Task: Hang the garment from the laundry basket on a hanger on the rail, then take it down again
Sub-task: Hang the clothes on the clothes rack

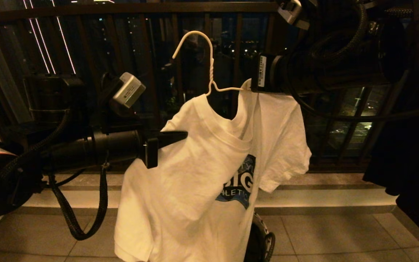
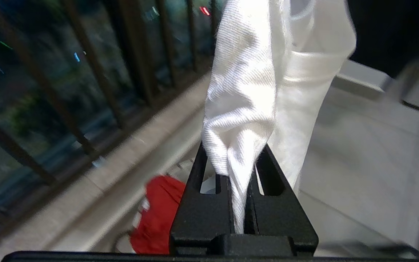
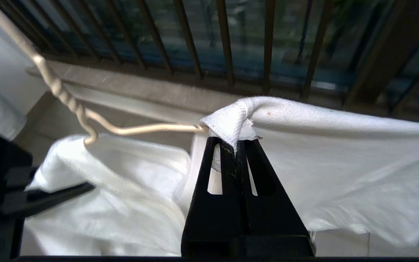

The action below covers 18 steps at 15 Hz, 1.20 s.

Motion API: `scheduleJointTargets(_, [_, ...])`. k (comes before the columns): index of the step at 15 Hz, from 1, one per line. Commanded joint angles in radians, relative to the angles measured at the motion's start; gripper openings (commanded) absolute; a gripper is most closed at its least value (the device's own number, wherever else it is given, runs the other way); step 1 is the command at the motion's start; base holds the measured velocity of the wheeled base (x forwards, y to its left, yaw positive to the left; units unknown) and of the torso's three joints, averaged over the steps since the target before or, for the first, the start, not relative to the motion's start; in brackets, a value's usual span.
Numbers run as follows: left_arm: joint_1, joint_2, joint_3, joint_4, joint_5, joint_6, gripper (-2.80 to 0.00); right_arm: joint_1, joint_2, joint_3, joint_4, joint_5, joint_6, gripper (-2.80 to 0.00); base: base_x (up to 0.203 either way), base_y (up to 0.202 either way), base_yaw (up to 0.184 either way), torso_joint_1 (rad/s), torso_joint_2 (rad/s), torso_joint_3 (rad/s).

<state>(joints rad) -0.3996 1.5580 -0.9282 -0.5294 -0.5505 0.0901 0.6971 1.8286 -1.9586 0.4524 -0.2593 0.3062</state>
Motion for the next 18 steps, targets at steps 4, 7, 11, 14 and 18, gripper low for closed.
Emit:
scheduleJointTargets(4, [-0.049,0.001,0.137,-0.185,0.061,-0.003,-2.8,0.051,0.038,-0.001,-0.04,-0.141,-0.068,-2.8,0.0,0.0,0.0,0.0,0.0,0.0])
scheduleJointTargets(7, [-0.084,0.05,0.141,-0.3,0.203,0.005,-2.8,0.057,0.032,0.0,-0.06,-0.183,-0.07,-2.8,0.0,0.0,0.0,0.0,0.0,0.0])
scheduleJointTargets(11, [-0.128,0.122,0.127,-0.399,0.308,0.007,-2.8,0.099,0.029,0.0,-0.08,-0.187,-0.07,-2.8,0.0,0.0,0.0,0.0,0.0,0.0])
scheduleJointTargets(14, [-0.183,0.13,0.135,-0.4,0.338,0.0,-2.8,0.124,0.034,0.0,-0.105,-0.19,-0.083,-2.8,0.0,0.0,0.0,0.0,0.0,0.0])
scheduleJointTargets(18, [-0.205,0.142,0.132,-0.447,0.391,-0.003,-2.8,0.142,0.052,0.0,-0.106,-0.205,-0.084,-2.8,0.0,0.0,0.0,0.0,0.0,0.0])
